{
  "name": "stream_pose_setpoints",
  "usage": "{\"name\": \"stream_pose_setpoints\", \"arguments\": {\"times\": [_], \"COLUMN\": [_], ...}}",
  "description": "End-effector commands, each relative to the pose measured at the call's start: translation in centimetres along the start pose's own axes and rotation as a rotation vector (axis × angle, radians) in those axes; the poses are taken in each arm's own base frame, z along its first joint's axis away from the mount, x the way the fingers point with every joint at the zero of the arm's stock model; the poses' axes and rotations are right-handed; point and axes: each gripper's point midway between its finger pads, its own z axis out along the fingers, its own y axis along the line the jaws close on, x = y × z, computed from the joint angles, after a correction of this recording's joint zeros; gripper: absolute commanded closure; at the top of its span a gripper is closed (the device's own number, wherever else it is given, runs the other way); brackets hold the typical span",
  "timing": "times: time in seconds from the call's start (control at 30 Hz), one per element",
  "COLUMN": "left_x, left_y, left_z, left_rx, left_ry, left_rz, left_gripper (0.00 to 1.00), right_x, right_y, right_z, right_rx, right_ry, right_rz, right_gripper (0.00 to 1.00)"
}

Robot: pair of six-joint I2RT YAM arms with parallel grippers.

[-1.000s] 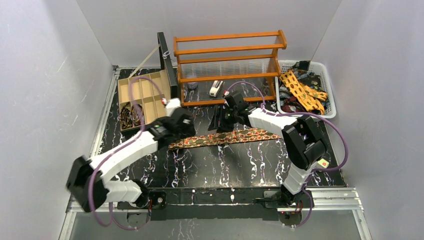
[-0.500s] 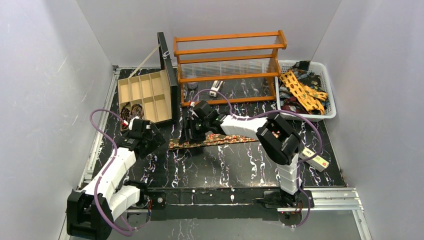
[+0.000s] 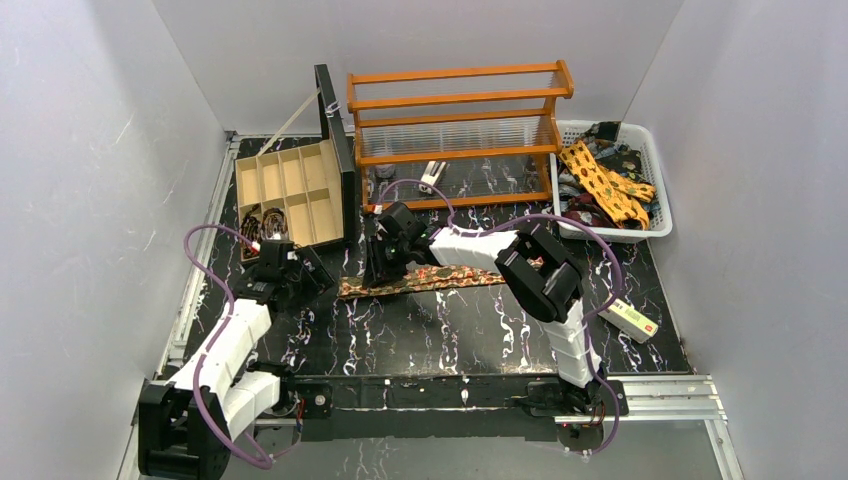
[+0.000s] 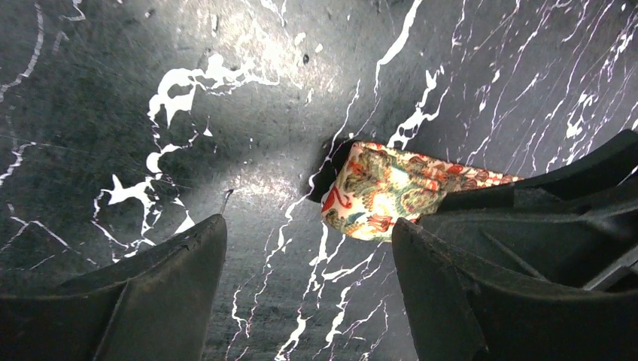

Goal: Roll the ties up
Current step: Roll the tie at the center of the board.

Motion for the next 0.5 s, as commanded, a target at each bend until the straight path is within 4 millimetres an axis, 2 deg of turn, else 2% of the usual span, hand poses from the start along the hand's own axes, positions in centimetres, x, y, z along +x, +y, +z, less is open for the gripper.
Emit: {"name": "stream_pose_setpoints", "arguments": {"times": [0.0,0.07,0.1,0.27,0.47], "left_x": [1.1,1.3,1.4,1.5,2.5], "left_y": [-0.3,-0.7,-0.9,-2.4,-3.2], "left_z": [0.6,0.9,1.1,1.7,2.2], "left_rx": [0.059,0.085,0.099,0.199,0.276], "left_ry": [0.031,0.039,0.042,0.044,0.070], "left_rz": [-0.007,-0.002,0.002,0.014,0.015], "left_gripper": [0.23,0.23,0.23,0.23,0.27], "right_x": [-1.2,-0.9,-0.7,-0.1,0.0], "right_y": [-0.3,-1.4,-1.9,-2.8,-3.9], "right_z": [0.0,-0.1,-0.1,-0.1,0.0], "right_rx": [0.036,0.068,0.073,0.055,0.082], "right_ry": [-0.015,-0.008,-0.002,0.037,0.053], "right_rz": [-0.029,-0.024,-0.018,-0.003,0.005], "right_gripper": [0.64,0.74,0.75,0.76,0.76]}}
